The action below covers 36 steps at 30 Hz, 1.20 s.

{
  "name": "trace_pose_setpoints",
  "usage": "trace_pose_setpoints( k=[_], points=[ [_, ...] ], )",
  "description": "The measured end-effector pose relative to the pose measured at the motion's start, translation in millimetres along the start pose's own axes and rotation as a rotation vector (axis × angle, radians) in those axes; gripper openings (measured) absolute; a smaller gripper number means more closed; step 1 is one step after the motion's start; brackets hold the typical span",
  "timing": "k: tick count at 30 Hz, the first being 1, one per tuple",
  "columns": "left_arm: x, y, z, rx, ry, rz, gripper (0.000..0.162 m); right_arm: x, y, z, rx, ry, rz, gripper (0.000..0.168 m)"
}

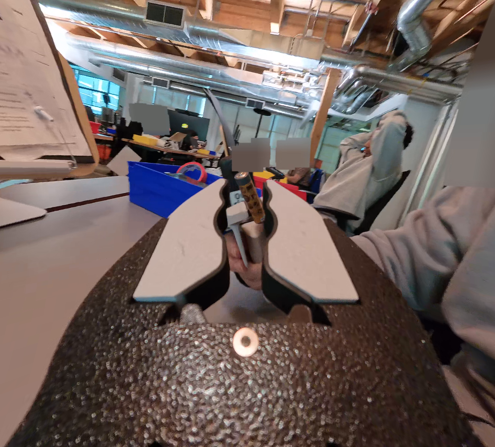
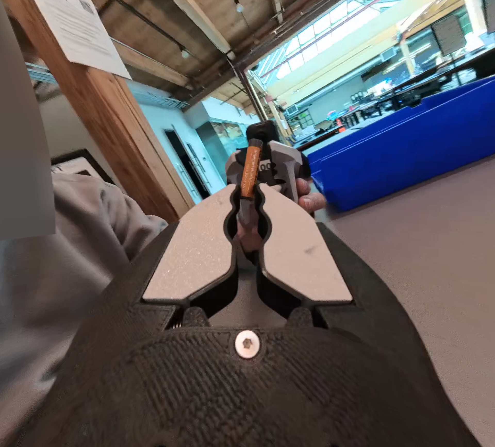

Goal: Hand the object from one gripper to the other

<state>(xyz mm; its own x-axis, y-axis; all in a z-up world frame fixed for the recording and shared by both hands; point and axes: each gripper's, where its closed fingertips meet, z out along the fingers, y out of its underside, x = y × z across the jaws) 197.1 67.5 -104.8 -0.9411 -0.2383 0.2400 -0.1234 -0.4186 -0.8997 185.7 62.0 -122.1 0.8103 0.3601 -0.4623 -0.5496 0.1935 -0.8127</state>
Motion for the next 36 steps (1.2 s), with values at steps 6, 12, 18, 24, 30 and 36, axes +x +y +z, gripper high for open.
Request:
trace_pose_setpoints(
  k=[6, 12, 18, 24, 30, 36],
  points=[
    [13, 7, 2, -0.022, 0.119, -0.080, 0.019, -11, 8, 6, -0.045, -0.062, 0.034, 0.010],
    [-4, 12, 2, -0.086, -0.019, 0.028, 0.010, 17, 5, -1, -0.006, 0.159, -0.035, 0.012],
    [-14, 25, 2, -0.272, -0.218, 0.776, 0.010, 22, 6, -2, -0.010, 0.148, 0.167, 0.055],
    [-10, 47, 9, -0.390, -0.201, 1.074, 0.010, 23, 12, -2, -0.024, 0.109, 0.261, 0.056],
    [-13, 44, 8, -0.401, -0.229, 1.163, 0.010, 19, 17, 0, -0.055, 0.097, 0.260, 0.050],
    [-17, 48, 7, -0.428, -0.241, 1.142, 0.010, 24, 21, -3, -0.136, 0.150, 0.152, 0.048]
  ],
)
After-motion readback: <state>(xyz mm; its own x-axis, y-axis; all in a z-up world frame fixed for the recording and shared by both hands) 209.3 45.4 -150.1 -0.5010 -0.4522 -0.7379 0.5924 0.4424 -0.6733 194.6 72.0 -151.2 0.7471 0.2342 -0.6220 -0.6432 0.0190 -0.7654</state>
